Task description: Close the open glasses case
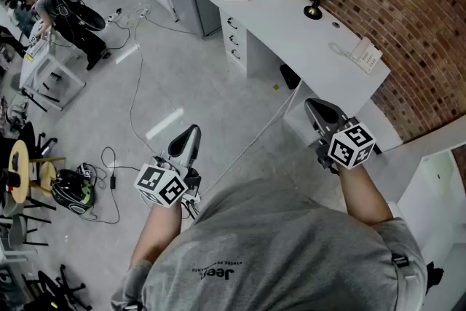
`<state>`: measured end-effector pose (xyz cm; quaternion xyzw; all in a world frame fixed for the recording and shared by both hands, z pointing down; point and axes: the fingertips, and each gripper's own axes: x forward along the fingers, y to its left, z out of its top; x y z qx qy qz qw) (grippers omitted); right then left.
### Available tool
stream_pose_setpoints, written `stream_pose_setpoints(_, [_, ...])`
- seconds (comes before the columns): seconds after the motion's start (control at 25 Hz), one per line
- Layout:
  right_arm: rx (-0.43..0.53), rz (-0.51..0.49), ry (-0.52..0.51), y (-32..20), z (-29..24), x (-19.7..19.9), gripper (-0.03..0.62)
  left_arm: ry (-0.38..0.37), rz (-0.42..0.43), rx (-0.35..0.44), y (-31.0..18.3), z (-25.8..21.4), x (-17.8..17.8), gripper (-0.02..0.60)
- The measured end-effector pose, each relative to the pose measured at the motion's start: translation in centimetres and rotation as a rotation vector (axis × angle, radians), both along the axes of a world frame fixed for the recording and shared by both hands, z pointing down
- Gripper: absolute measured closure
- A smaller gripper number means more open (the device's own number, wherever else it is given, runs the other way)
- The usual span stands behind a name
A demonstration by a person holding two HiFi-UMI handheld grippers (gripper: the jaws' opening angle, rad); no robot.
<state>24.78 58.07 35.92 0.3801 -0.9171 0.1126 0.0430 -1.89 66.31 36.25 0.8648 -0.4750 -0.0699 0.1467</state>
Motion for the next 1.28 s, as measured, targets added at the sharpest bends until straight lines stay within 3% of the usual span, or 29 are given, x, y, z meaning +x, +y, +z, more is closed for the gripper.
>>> stream_pose_setpoints(0.4, [0.004, -0.009, -0.002, -0.4, -0.1, 1.1, 0.586, -0.001, -0.001, -0.008, -0.3, 0.2, 1.5, 0.584])
stream_pose_setpoints(1.04, [0.042, -0.046, -0.008, -1.4, -1.1, 9.1, 0.585, -0.020, -0.007, 0.022, -1.6, -1.2, 11.6, 0.584])
stream_pose_setpoints(1.28, [0.031, -0.078, -0.033, -3.0, -0.8, 10.2, 0.585, -0.034, -0.025, 0.001, -3.2, -1.3, 12.7, 0.584])
